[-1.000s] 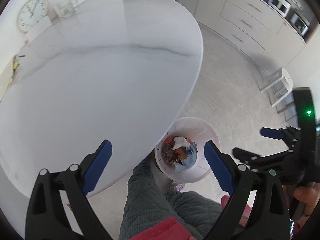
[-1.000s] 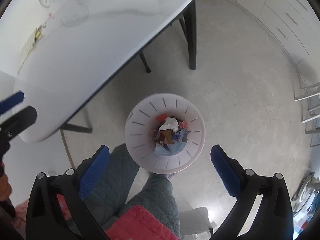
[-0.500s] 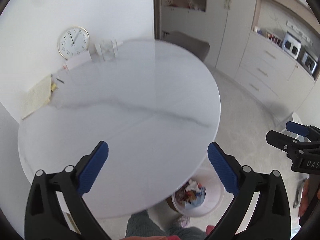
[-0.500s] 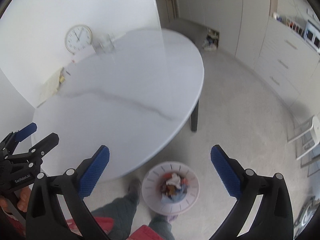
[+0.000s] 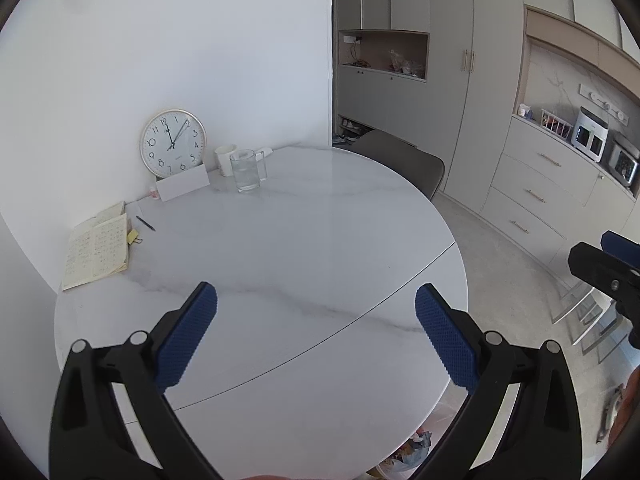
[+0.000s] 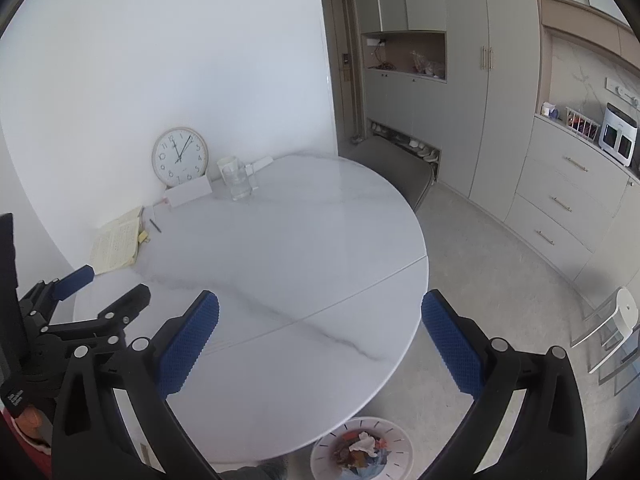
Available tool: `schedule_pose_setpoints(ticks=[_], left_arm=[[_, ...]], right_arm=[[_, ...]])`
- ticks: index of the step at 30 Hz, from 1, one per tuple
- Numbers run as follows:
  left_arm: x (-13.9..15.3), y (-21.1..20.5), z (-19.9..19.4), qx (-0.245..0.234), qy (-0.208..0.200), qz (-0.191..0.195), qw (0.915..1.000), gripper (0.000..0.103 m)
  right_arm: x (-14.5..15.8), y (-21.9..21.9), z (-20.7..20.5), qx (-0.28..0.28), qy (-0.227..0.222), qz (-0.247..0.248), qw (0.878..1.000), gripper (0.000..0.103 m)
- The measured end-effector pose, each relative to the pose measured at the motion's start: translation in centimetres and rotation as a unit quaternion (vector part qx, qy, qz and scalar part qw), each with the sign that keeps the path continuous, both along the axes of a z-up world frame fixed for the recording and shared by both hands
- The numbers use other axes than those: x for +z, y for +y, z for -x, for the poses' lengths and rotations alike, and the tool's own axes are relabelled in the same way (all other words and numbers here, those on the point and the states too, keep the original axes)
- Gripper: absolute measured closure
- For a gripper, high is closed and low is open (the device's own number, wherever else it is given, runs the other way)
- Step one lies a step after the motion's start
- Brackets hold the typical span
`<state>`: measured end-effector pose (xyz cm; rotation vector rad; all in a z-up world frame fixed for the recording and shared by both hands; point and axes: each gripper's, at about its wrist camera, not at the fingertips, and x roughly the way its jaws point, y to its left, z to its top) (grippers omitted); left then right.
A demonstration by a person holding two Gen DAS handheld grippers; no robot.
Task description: Collect trash
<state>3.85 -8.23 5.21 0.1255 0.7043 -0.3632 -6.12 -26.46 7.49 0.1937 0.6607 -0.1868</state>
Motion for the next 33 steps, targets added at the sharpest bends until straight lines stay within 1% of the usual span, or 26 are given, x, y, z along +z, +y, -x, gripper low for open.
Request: schedule_pose_setpoints(ticks=[4,9,14,18,33], left_arm=[[-0.4,0.8,-1.4,-0.007,0.006,0.004,0.9999,0.008],[-0.5,1.5,-3.0,-0.013,0.003,0.005,0.9999,0.008],[-0.6,1.4,-3.8,-0.018,-0.001,0.004,0.9998,0.008],[-1.0,1.1,-3.8,-0.023,0.003,-0.001,0.9997,0.008],[-1.2,1.0,-3.2,-0.013,0.005,0.001,0.9999,0.008]], right_arm=[[-0.3,1.1,-1.0,-0.013,0.004,0.013,1.0,0.002],[-1.0,1.8,-1.9,-0.025,0.01,0.01,1.0,0.002],[-1.1,2.0,-2.2,-0.033,0.017,0.012,0.999,0.002],[-1.2,1.7,-2.4,-0.033,0.021,0.012,0.999,0.002],[-1.9,1.2,-2.0,-0.035,0.036,0.006,0.999,0.002]])
